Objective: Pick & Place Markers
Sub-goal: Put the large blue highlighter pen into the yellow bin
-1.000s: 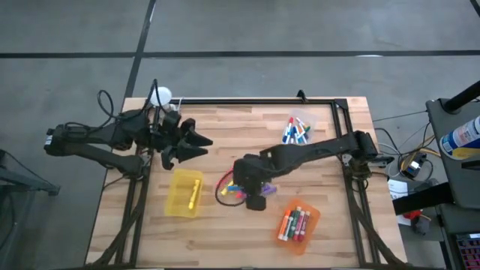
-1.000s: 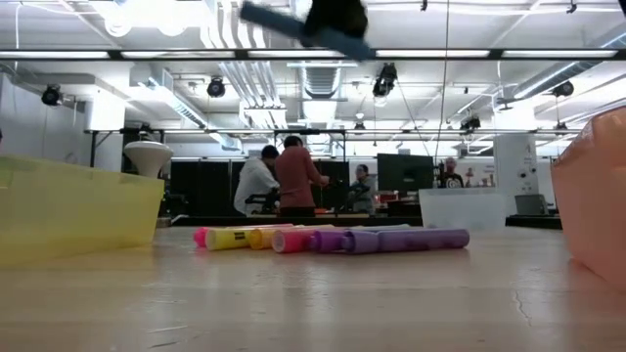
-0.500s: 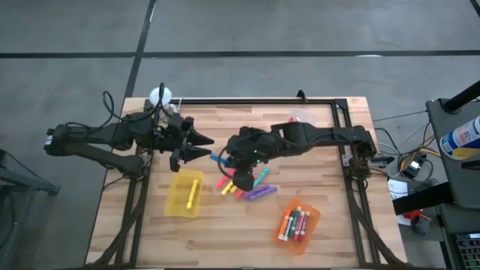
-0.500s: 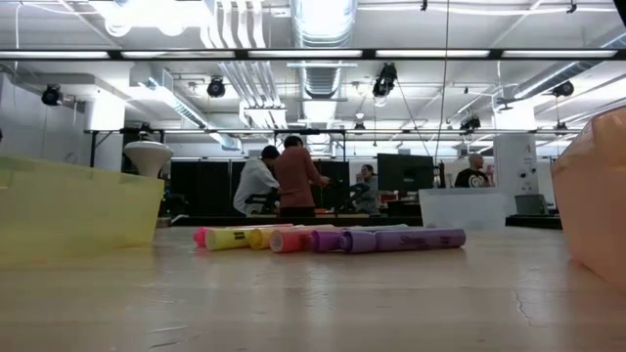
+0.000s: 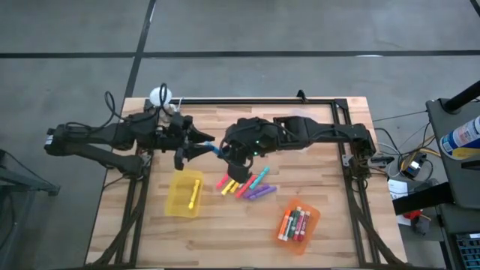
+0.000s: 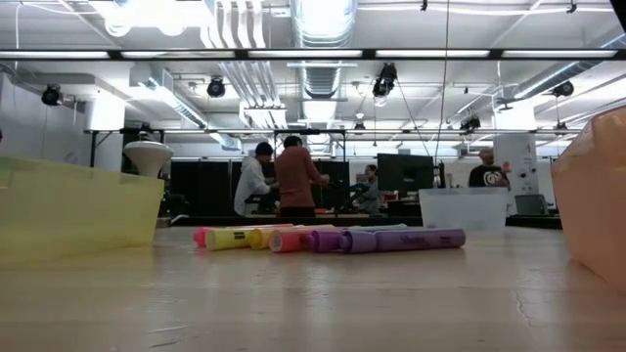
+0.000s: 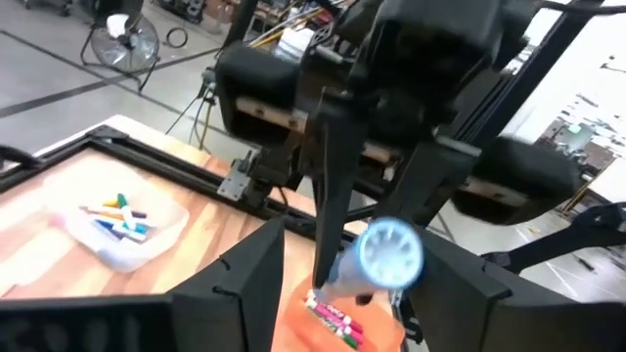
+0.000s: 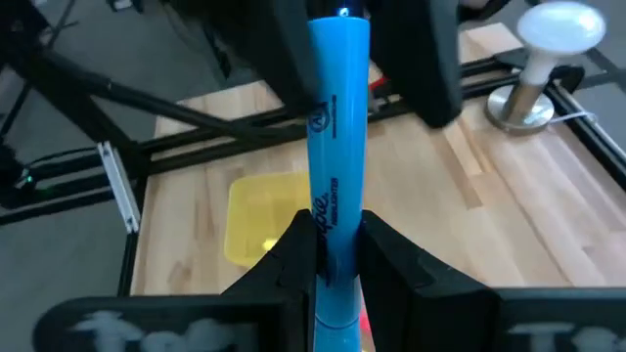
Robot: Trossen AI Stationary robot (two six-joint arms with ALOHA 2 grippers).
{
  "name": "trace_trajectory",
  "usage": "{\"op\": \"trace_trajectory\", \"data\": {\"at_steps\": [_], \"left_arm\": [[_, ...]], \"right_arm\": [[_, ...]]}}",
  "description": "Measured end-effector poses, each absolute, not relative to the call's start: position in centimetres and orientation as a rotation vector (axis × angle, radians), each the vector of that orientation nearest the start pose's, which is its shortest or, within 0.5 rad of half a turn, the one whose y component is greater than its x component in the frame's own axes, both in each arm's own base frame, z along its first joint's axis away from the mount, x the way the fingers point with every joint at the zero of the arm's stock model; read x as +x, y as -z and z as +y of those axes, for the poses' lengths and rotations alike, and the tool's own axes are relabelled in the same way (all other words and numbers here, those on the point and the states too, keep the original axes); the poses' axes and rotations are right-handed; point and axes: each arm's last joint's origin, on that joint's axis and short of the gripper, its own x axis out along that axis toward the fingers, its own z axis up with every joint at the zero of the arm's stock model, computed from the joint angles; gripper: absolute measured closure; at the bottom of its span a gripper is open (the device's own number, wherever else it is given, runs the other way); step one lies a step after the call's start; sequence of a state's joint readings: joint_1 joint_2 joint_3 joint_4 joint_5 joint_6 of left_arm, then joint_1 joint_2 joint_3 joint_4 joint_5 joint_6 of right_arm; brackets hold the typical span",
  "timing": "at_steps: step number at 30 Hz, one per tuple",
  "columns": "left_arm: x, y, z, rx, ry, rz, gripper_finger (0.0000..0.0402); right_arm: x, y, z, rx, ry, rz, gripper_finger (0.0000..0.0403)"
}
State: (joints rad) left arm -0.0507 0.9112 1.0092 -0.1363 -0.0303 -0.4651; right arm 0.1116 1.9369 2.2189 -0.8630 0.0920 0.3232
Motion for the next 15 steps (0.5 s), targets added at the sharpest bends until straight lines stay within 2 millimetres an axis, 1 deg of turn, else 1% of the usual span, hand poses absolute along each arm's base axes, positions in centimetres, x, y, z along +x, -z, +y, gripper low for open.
{"op": "trace_trajectory", "data": {"at_steps": [6, 9, 12, 15], "left_arm": [[19.9, -38.67, -0.91, -0.485, -0.006, 0.077, 0.0215], [19.9, -38.68, -0.88, -0.51, -0.015, 0.074, 0.0227], [19.88, -38.7, -0.89, -0.507, -0.012, 0.073, 0.0255], [19.89, -38.87, -0.89, -0.514, -0.009, 0.055, 0.0298]], "right_arm": [[41.26, -42.38, 4.09, 0.269, 0.101, 0.557, 0.0356], [41.27, -42.39, 4.03, 0.271, 0.102, 0.555, 0.0356], [41.28, -42.39, 3.93, 0.271, 0.104, 0.555, 0.0356], [41.3, -42.4, 3.81, 0.272, 0.107, 0.554, 0.0356]]}}
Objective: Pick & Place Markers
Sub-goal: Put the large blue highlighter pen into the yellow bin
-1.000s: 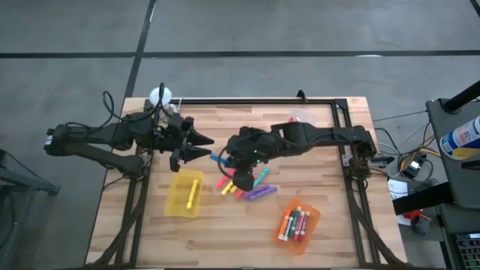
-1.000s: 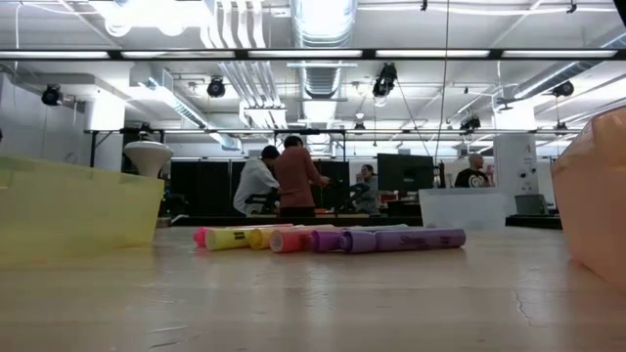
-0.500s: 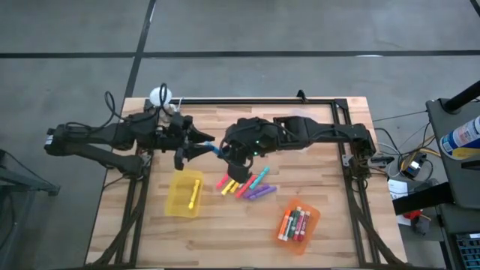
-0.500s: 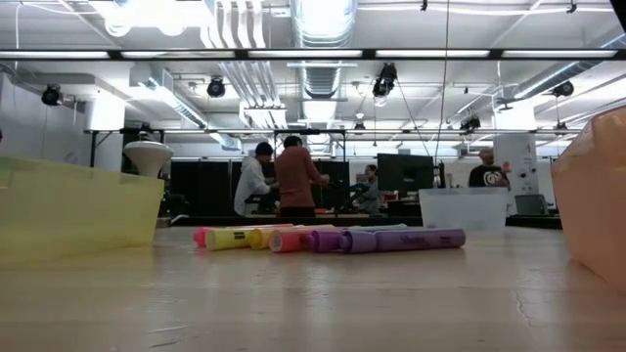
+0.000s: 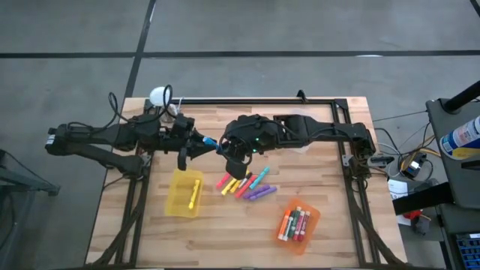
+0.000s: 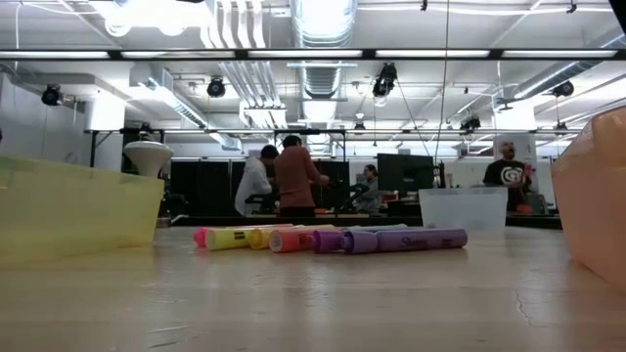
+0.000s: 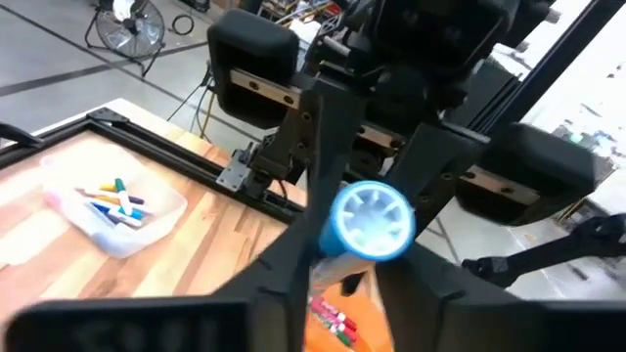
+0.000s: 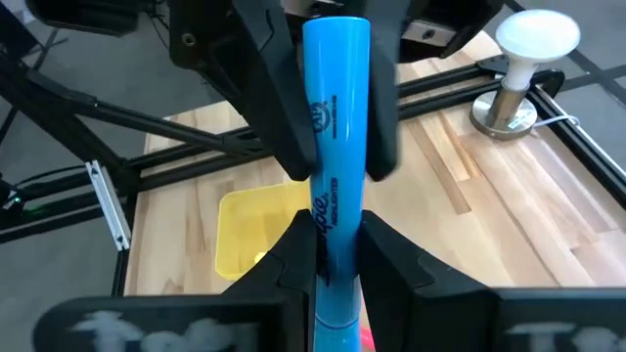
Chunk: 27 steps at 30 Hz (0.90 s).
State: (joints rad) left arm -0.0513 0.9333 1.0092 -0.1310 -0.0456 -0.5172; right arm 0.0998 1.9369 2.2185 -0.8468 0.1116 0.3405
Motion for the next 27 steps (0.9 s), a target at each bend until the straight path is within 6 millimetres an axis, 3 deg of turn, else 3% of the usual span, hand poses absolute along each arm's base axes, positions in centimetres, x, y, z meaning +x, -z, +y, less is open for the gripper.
{"op": "trace_trajectory", "data": {"at_steps": [4, 14, 21, 27], "left_arm": [[19.9, -39.0, -0.9, -0.518, -0.014, 0.035, 0.0352], [19.7, -39.0, -0.8, -0.546, -0.02, 0.047, 0.0352], [18.0, -36.3, -0.7, -0.565, -0.114, 0.348, 0.0352], [17.3, -33.5, -0.8, -0.69, -0.236, 0.608, 0.0352]], "right_arm": [[41.3, -42.4, 3.7, 0.283, 0.112, 0.551, 0.0344], [41.3, -41.6, 3.9, 0.305, 0.111, 0.602, 0.0268], [40.0, -40.1, 3.8, 0.286, 0.156, 0.806, 0.0235], [39.7, -39.8, 3.7, 0.233, 0.151, 0.844, 0.0224]]}}
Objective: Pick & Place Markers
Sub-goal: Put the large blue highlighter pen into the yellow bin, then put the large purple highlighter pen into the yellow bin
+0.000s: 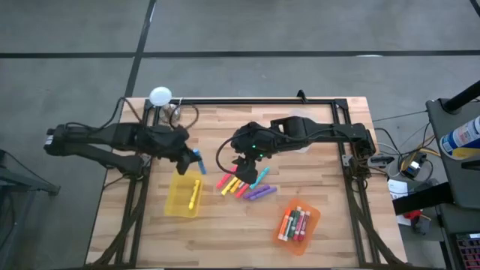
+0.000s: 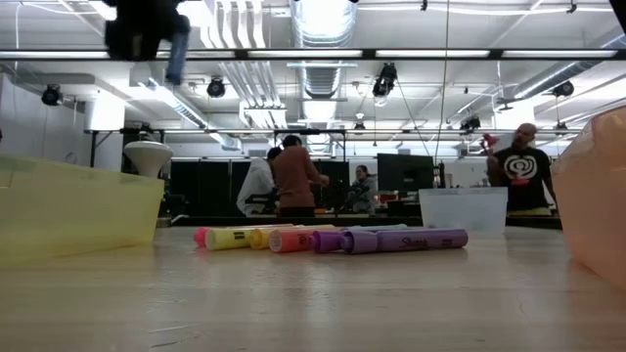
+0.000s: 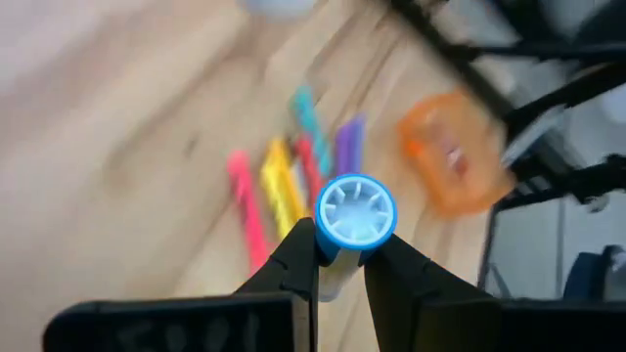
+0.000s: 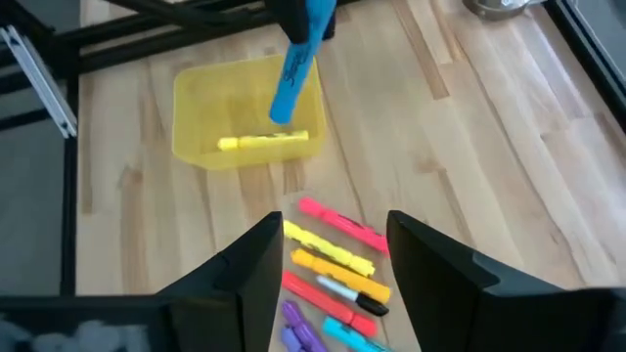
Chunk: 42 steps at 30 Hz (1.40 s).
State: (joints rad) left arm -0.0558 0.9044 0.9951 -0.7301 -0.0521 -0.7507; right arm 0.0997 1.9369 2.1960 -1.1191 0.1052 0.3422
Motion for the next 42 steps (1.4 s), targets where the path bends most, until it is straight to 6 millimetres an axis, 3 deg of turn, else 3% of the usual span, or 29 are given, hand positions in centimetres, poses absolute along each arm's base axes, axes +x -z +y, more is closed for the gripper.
{"op": "trace_trajectory", "data": {"at_steps": [10, 20, 32, 36, 42], "left_arm": [[16.5, -25.0, -2.0, -1.013, -0.325, 1.007, 0.0348], [14.9, -19.0, -2.5, -1.179, -0.427, 1.213, 0.0338], [15.5, -18.2, -2.6, -1.228, -0.353, 1.144, 0.027], [15.6, -18.6, -2.7, -1.252, -0.323, 1.147, 0.0243], [16.5, -20.6, -2.9, -1.234, -0.223, 1.093, 0.0237]], "right_arm": [[39.8, -39.7, 3.4, 0.203, 0.197, 0.835, 0.0223], [39.8, -39.5, 3.4, 0.2, 0.202, 0.839, 0.0223], [40.0, -37.7, 3.5, 0.194, 0.211, 0.903, 0.0223], [40.0, -37.2, 3.6, 0.192, 0.205, 0.921, 0.0223], [39.8, -36.0, 4.0, 0.138, 0.15, 0.999, 0.0223]]}}
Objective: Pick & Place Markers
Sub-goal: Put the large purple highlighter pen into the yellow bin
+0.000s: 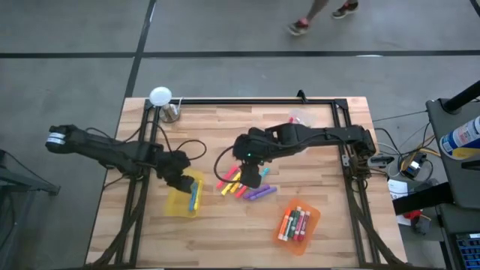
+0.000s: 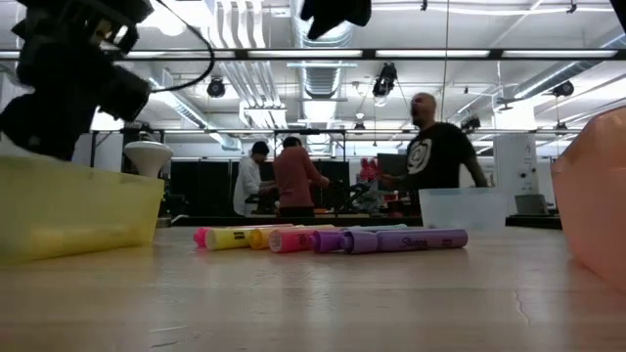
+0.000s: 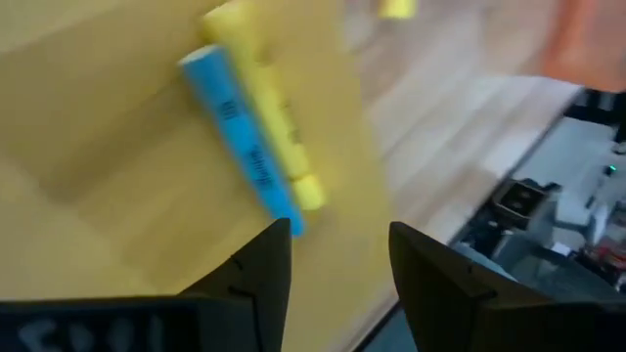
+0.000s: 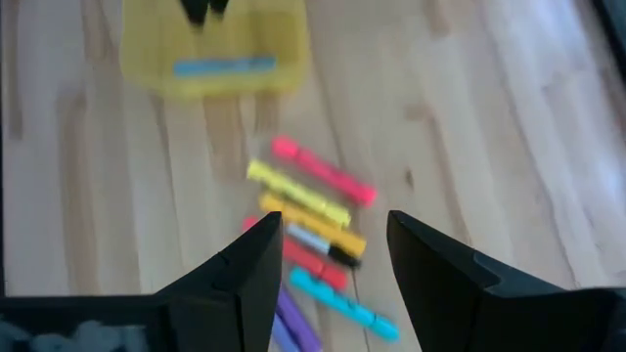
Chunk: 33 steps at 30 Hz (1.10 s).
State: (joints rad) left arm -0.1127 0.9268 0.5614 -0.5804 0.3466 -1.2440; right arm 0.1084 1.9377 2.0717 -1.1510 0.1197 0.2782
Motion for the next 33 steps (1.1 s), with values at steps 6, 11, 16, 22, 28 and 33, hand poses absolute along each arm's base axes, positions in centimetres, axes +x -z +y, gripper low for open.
{"op": "trace_trajectory", "data": {"at_steps": [6, 11, 16, 22, 28, 33], "left_arm": [[17.5, -23.8, -2.9, -1.176, -0.148, 0.98, 0.0237], [18.1, -26.7, -2.8, -1.122, -0.118, 0.865, 0.0237], [18.5, -29.8, -2.6, -1.034, -0.088, 0.738, 0.0237], [18.5, -33.8, -2.4, -0.946, -0.061, 0.588, 0.0237], [18.0, -37.4, -2.3, -0.877, -0.008, 0.472, 0.0237], [17.6, -39.2, -2.2, -0.833, 0.008, 0.407, 0.0236]], "right_arm": [[39.3, -33.4, 4.7, 0.068, 0.093, 1.134, 0.0223], [39.0, -30.7, 5.3, 0.045, 0.065, 1.235, 0.0224], [38.2, -27.2, 5.7, 0.015, 0.061, 1.356, 0.0234], [36.9, -23.4, 6.7, -0.001, -0.01, 1.477, 0.0256], [35.7, -19.9, 7.7, 0.014, -0.076, 1.537, 0.0277], [35.1, -18.1, 8.0, 0.0, -0.093, 1.542, 0.0287]]}}
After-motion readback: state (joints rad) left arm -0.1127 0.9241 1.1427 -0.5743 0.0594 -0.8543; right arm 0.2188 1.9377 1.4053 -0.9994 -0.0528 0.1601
